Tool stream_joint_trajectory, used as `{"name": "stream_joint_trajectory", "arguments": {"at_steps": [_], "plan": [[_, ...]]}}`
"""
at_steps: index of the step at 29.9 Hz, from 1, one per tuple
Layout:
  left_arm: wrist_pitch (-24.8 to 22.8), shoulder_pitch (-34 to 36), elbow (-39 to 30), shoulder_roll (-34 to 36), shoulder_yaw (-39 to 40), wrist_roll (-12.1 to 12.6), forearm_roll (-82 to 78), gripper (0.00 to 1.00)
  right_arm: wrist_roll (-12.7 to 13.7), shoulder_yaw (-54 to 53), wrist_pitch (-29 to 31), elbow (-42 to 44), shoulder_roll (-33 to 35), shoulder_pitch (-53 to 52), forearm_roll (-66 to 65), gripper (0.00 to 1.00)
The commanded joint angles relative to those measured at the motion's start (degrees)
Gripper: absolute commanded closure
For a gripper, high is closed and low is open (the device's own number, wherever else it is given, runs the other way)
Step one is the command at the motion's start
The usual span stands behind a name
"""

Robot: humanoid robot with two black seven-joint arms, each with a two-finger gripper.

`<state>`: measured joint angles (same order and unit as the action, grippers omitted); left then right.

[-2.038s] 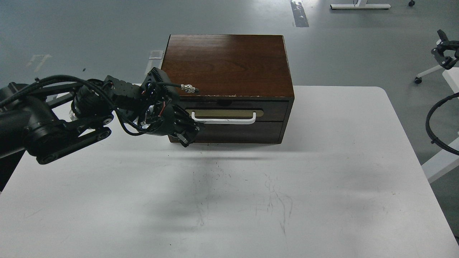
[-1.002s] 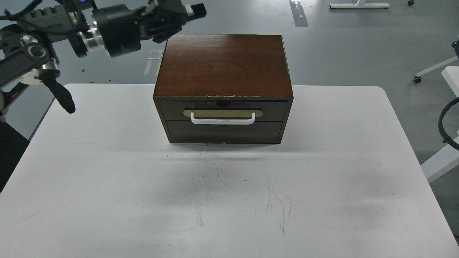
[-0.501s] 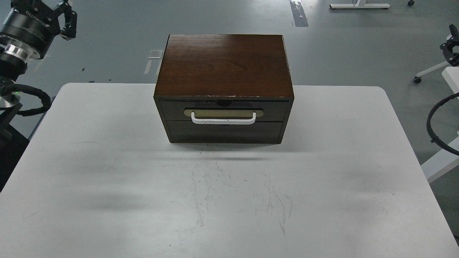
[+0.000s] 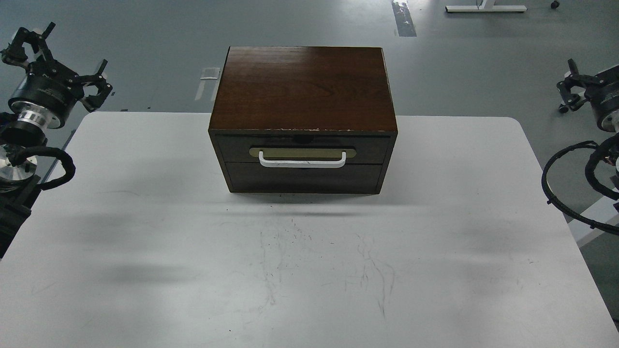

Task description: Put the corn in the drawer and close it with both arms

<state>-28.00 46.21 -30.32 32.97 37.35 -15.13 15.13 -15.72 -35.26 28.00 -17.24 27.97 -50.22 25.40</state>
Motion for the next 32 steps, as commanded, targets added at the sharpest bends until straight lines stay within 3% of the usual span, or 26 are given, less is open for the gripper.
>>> {"name": "stream_joint_trajectory", "arguments": {"at_steps": [1, 16, 32], "plan": [[0.0, -0.42, -0.01, -0.98, 0.0, 0.01, -0.01, 0.02, -0.27, 0.01, 0.0, -0.51, -1.61, 1.0, -0.08, 0.0], [0.0, -1.83, -0.71, -0.27, 1.67, -0.17, 0.08, 0.02, -0.36, 0.37, 0.0, -0.69, -2.75, 1.52, -0.26, 0.0], [0.0, -3.5, -0.36, -2.47, 2.55, 0.01, -0.01, 0.02, -0.36, 1.51, 0.0, 0.19, -10.22, 1.61, -0.7, 0.0]]}}
